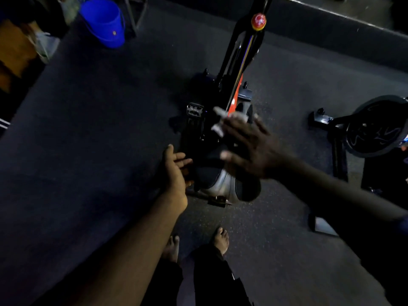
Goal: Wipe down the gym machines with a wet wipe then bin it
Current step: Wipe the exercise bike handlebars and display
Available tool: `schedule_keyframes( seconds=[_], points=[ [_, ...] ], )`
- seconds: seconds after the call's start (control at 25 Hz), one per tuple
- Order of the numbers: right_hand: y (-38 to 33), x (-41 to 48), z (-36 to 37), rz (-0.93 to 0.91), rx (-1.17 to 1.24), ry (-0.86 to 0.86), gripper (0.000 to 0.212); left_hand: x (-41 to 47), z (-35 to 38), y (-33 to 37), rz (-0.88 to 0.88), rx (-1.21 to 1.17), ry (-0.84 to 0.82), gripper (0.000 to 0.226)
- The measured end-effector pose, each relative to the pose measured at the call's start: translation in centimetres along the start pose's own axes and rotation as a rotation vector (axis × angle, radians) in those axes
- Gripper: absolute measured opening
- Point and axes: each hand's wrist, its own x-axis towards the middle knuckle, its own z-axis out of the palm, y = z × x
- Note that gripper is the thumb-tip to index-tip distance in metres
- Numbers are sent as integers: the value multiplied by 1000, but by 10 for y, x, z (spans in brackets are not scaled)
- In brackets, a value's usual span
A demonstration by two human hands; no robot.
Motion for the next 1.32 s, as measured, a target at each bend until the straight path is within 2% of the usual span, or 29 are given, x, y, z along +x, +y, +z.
schedule_keyframes(
  seconds=[0.04,0.12,0.24,0.32,0.36,0.52,0.68,0.76,0.84,0.96,1.04,1.16,1.32],
  points=[
    [6,16,-8,58,-35,0,100,1,-3,-5,-35,-19,-3,60],
    [-21,18,-5,129,-10,-138,113,-2,-11,-12,-98,-33,-14,66],
    [-98,-46,5,3,109,-222,101,-21,-14,-12,-128,17,-65,68],
    [-111,-72,14,-122,30,-214,95,-22,-19,-7,-92,32,-35,67],
    [-106,-67,17,-116,-33,-194,92,-21,-23,-6,-83,35,-32,67],
    [-91,-15,19,181,9,-103,89,-11,-33,-14,-94,76,2,67],
    [-135,-93,25,93,46,-61,88,-31,-11,-7,-141,27,-50,63],
    [-118,-117,18,123,-7,-19,90,-32,-3,-3,-50,121,-36,65],
    [-91,-90,18,286,-56,-20,92,-28,1,2,49,181,-40,69],
    [-65,-35,25,448,60,5,99,-23,8,-3,82,225,-70,70],
    [-76,-54,39,383,96,73,95,-33,12,-5,68,246,-74,70],
    [-116,-120,55,258,95,172,77,-47,20,2,55,287,-102,73],
    [-88,-109,66,42,108,367,52,-34,42,10,152,453,-51,88]
  ],
)
